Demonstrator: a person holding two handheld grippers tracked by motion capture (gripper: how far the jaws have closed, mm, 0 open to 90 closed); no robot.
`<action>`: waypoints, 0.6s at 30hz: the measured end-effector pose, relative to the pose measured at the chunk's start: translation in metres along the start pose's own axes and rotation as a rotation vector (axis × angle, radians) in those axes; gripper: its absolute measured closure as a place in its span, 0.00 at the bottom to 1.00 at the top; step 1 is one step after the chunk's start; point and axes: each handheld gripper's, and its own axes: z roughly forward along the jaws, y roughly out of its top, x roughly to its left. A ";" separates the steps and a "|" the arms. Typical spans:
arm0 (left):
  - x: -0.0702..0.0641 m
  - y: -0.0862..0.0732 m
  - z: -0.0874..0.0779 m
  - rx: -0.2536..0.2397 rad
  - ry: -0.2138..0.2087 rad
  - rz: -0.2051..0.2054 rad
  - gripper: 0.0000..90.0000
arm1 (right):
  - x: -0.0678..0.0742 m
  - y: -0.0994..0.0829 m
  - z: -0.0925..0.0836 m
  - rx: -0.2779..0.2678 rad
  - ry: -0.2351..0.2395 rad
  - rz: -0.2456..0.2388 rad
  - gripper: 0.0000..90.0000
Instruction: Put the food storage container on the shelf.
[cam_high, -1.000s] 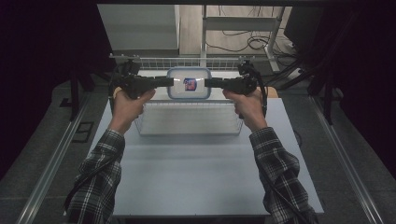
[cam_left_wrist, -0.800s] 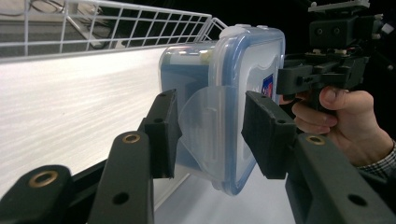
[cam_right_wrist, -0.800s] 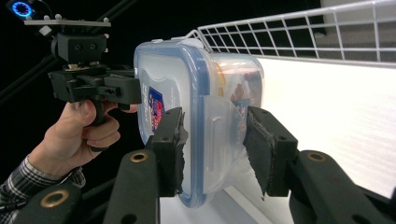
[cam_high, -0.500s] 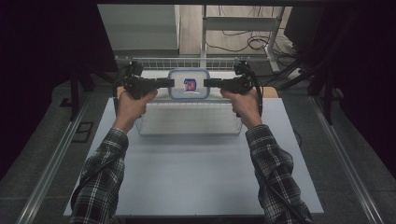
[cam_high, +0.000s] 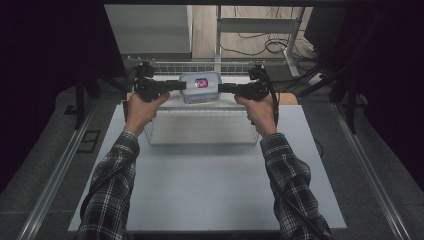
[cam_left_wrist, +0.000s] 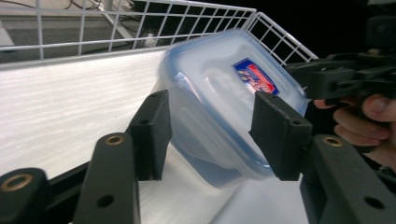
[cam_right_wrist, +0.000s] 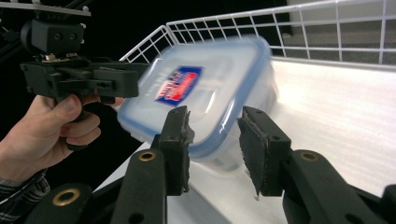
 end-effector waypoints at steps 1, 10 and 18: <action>-0.001 0.000 0.001 -0.002 0.014 0.004 0.51 | 0.001 0.001 0.000 0.010 -0.007 -0.010 0.70; -0.007 0.006 -0.001 0.001 0.083 0.032 0.61 | 0.006 0.000 0.002 0.038 -0.047 -0.051 0.70; -0.007 0.013 0.006 -0.018 0.119 0.075 0.64 | 0.007 -0.003 -0.001 0.039 -0.032 -0.062 0.72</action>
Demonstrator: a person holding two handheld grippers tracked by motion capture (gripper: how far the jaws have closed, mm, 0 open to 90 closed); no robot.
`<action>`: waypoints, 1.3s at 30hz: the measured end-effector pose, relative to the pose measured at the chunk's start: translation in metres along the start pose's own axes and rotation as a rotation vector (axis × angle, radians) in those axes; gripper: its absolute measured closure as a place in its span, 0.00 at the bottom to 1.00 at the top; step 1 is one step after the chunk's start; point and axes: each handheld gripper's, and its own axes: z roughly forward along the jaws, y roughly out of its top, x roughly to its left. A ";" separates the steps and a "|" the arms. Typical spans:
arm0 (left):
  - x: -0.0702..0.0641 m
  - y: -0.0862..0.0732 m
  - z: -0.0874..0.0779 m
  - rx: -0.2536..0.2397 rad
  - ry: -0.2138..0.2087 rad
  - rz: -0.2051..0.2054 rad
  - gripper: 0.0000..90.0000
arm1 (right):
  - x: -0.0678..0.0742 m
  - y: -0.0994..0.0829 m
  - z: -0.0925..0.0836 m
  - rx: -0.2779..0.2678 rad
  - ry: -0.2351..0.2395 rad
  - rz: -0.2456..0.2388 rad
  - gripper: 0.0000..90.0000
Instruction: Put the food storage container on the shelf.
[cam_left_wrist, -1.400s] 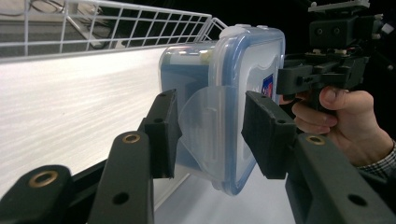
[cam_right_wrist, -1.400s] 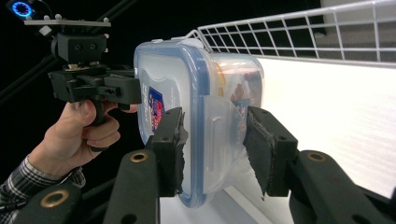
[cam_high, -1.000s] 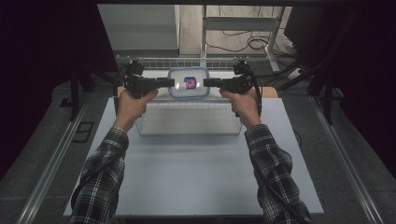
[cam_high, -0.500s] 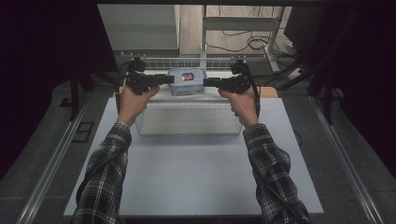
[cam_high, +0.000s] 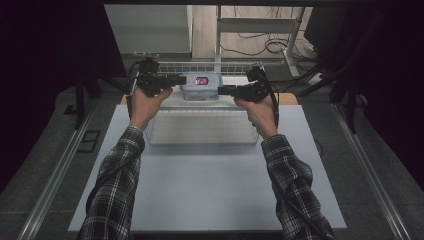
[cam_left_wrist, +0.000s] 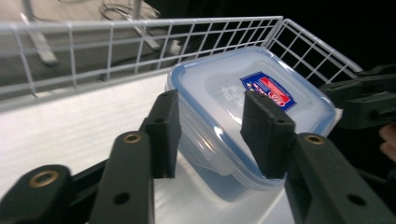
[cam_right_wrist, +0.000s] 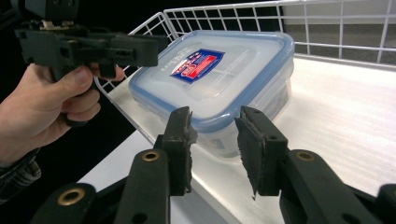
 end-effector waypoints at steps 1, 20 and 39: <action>-0.001 0.000 -0.002 -0.007 0.000 0.017 0.65 | 0.000 0.000 0.000 0.000 -0.002 -0.007 0.73; -0.019 -0.039 -0.029 -0.040 -0.032 0.088 0.49 | 0.020 -0.029 -0.002 0.012 -0.041 -0.135 0.56; -0.047 -0.083 -0.031 -0.033 -0.084 0.177 0.19 | 0.036 -0.056 -0.009 0.001 -0.033 -0.188 0.30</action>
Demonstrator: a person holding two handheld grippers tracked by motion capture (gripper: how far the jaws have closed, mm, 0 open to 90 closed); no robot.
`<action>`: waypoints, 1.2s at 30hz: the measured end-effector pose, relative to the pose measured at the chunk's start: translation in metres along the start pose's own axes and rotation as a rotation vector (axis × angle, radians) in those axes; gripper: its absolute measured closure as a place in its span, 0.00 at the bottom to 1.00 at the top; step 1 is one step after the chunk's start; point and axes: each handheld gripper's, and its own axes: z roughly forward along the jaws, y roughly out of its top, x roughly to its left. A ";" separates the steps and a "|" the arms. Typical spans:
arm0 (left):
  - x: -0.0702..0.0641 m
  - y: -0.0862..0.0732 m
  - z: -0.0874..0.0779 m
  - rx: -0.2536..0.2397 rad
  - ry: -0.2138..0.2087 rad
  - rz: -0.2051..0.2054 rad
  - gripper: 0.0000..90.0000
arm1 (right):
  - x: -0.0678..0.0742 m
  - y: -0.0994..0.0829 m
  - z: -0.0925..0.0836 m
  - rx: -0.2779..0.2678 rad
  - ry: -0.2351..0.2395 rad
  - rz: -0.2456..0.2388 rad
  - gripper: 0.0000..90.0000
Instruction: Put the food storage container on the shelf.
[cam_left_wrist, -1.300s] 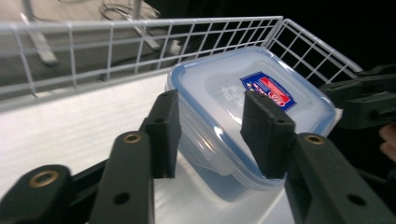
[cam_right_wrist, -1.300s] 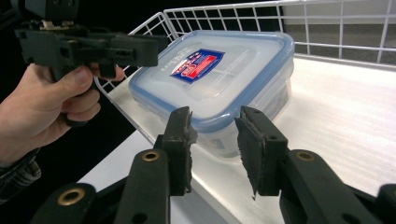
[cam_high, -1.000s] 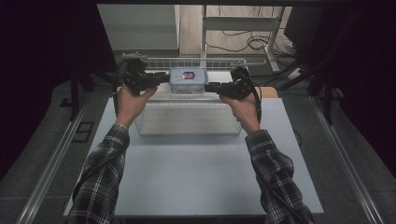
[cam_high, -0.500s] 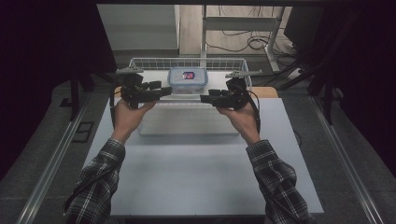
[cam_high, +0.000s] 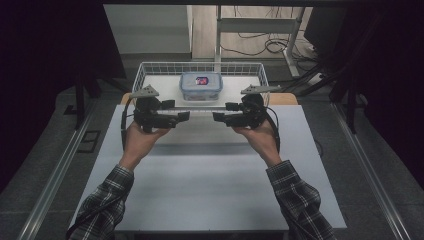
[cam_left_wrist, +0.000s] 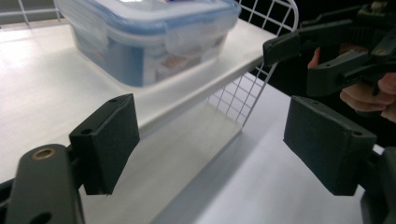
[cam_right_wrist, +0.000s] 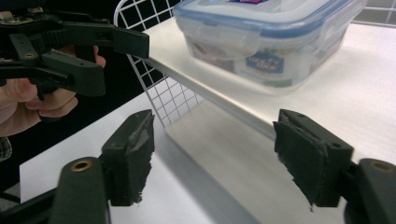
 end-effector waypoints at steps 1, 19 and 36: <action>-0.002 -0.002 0.000 0.000 0.000 0.005 0.18 | 0.001 -0.002 0.000 0.000 0.000 -0.005 0.29; -0.026 -0.047 0.005 0.090 0.015 0.076 0.08 | 0.023 -0.036 0.003 0.026 -0.017 -0.079 0.09; -0.022 -0.093 0.014 0.114 0.038 0.052 0.04 | 0.025 -0.074 0.012 0.058 -0.026 -0.087 0.00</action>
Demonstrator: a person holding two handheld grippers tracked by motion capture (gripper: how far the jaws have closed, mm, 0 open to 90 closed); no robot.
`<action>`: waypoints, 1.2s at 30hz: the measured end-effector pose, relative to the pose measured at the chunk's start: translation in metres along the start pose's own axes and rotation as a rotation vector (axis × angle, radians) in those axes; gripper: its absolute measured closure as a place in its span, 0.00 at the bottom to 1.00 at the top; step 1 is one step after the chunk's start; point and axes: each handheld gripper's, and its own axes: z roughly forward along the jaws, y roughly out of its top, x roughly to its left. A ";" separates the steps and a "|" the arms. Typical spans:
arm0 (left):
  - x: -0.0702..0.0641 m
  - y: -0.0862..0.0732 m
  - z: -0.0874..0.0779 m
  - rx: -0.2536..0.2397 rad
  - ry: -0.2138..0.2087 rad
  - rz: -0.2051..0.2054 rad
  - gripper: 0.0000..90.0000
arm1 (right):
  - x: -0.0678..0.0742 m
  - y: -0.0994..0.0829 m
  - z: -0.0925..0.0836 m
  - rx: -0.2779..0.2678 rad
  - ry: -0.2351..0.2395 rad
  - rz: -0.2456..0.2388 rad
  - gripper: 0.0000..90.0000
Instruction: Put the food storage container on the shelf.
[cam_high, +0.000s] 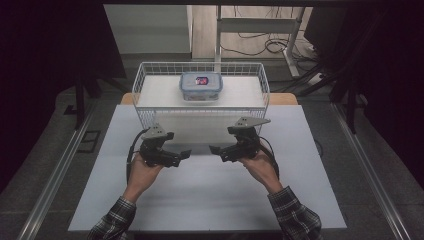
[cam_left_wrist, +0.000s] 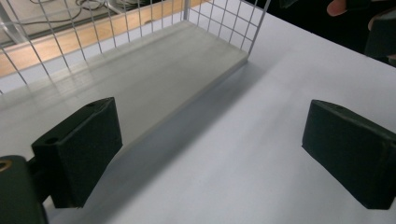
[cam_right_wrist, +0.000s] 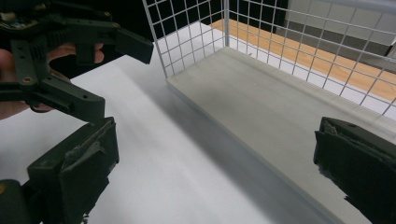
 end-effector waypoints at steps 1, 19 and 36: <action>-0.001 -0.002 0.000 0.000 0.000 0.001 0.04 | 0.000 -0.002 -0.001 0.000 -0.001 0.001 0.00; -0.025 -0.031 -0.013 -0.003 0.004 0.036 0.01 | 0.016 -0.038 -0.014 0.052 -0.084 -0.075 0.00; -0.045 -0.064 -0.013 0.016 -0.012 0.089 0.02 | 0.035 -0.067 -0.016 0.077 -0.086 -0.093 0.00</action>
